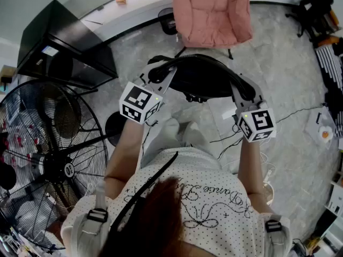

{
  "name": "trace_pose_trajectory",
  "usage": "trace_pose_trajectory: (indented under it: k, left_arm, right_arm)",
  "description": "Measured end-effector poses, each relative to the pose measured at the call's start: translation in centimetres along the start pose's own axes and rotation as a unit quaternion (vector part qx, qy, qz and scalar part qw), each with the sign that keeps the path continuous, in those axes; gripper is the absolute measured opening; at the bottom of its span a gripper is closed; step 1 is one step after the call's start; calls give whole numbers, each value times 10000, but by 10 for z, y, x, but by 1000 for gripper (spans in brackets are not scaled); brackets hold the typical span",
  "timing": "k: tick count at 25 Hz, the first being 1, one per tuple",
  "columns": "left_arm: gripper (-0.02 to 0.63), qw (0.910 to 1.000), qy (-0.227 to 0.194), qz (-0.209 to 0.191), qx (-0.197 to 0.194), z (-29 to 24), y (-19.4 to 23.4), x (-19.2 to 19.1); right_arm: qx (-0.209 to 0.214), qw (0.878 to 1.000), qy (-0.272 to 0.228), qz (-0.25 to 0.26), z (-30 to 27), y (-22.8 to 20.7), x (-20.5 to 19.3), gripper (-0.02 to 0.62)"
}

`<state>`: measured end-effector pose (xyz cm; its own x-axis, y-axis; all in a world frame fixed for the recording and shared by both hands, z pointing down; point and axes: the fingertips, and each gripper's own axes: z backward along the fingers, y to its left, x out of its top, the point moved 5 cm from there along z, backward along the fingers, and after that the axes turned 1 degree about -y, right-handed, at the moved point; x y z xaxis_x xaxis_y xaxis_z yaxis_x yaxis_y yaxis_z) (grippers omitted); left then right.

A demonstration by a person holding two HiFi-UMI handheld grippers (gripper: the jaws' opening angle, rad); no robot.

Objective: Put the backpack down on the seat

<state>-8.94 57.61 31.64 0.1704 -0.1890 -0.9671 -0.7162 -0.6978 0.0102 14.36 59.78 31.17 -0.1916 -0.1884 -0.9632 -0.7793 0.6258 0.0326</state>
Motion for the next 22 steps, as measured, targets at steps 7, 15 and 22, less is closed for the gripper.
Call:
trace_pose_trajectory:
  k: [7,15,22]
  left_arm:
    - [8,9999,-64,10,94,-17,1,8]
    - [8,9993,-157,21,332,-46,3,23]
    - [8,9991,-232,4,351,-77,41,29]
  right_arm:
    - [96,9999,-70,18,-4,-20,3,54]
    - [333,9993,-151,127,-18,-61,13,54]
    - [309,9993,-161,120,-58,-86,20,54]
